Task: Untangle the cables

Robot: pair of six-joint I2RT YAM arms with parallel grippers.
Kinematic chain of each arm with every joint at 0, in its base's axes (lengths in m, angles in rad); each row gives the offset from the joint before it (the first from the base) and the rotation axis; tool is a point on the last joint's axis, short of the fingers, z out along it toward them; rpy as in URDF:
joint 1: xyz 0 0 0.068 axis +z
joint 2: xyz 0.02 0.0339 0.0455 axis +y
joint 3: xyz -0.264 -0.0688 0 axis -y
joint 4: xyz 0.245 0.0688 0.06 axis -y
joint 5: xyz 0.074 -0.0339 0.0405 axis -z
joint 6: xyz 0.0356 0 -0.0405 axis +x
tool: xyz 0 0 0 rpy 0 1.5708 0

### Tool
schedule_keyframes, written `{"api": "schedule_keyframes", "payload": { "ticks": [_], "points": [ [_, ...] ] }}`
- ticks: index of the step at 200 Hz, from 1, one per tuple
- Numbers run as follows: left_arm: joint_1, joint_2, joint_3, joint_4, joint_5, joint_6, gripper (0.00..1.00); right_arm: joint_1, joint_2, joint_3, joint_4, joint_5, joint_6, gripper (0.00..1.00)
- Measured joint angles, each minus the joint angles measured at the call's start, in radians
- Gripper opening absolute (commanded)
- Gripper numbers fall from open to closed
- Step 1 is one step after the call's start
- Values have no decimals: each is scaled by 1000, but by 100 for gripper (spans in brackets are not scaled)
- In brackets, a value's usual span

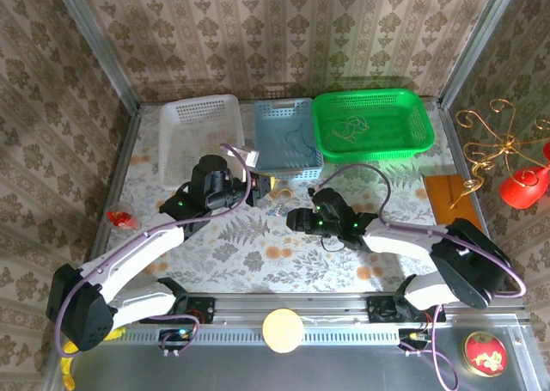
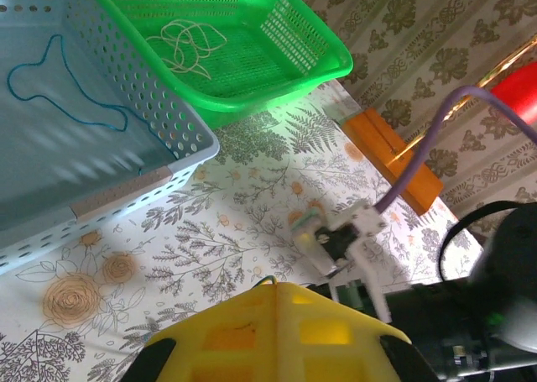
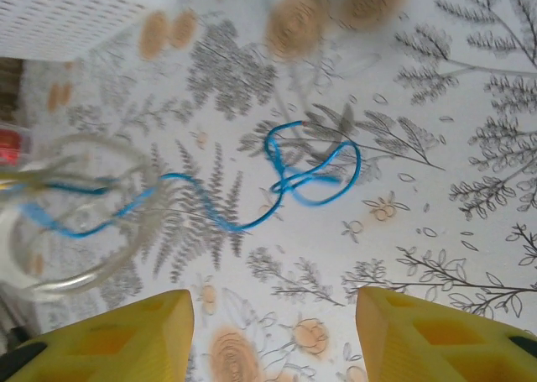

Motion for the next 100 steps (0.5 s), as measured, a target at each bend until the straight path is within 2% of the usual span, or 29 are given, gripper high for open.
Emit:
{"api": "schedule_keyframes", "payload": {
  "ticks": [48, 100],
  "points": [
    [0, 0, 3, 2, 0, -19, 0, 0, -171, -8, -21, 16, -50, 64],
    [0, 0, 3, 43, 4, -65, 0, 0, -184, -19, 17, 50, -84, 64]
  ]
}}
